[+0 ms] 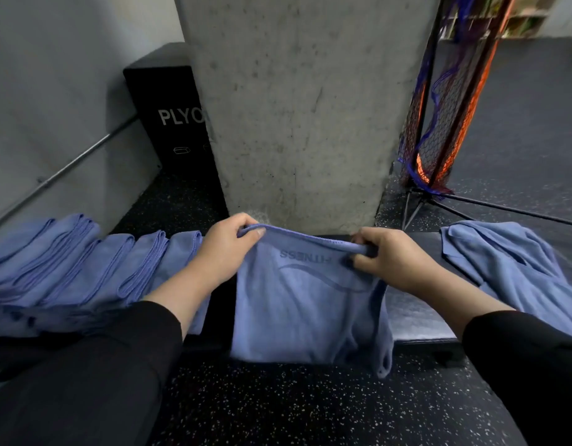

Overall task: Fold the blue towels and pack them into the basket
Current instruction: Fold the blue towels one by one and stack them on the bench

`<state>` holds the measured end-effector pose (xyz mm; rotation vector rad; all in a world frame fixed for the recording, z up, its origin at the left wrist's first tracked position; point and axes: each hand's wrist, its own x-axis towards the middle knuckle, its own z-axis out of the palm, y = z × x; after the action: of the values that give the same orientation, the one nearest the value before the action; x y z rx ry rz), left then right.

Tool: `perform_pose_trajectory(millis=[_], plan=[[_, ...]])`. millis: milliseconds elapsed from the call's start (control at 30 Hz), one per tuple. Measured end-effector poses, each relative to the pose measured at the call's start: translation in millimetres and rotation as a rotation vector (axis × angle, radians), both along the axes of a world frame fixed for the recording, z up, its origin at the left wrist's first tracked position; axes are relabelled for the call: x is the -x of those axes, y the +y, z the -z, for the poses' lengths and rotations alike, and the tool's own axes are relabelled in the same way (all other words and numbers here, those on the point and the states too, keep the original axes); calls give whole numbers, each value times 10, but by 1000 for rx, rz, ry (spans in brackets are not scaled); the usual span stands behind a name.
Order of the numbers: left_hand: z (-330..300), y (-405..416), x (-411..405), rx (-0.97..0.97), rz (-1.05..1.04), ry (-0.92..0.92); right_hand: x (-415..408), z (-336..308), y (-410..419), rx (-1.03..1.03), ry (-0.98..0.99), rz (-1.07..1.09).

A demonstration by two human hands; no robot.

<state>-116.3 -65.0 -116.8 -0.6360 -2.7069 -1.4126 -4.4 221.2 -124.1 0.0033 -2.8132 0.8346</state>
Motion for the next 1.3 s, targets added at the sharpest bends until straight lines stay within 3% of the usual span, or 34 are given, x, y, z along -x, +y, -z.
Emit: perform_pose_trajectory(millis=[233,467,600,700,833,900,1067,1300], plan=[[-460,-226,-293,-279,-13,-19,-380,-466,7,-113,15,-53],[-803,-451,-612,-341,-45,51,-728,-757,29,-265,175,-114],[-1000,-592,-747,-396,-47,26,-956,-1047,-93,19,106,74],[-1159,-711,-821,-458,-64,-8,-1093,-1302,-138,206,121,83],[-1388,-799,-979,-596,-12,-91,-1297,-1667,-298,654,198,68],[-1523,-801,-1091,-685,12,-104,-1368,-1813,-380,783,256,78],[-1759,-834,-1309,-673,4,-78,-1506,-2026,-484,641,364,172],[-1950,-850,-1552,-679,-7,-129,-1720,-2101,-544,506,363,271]])
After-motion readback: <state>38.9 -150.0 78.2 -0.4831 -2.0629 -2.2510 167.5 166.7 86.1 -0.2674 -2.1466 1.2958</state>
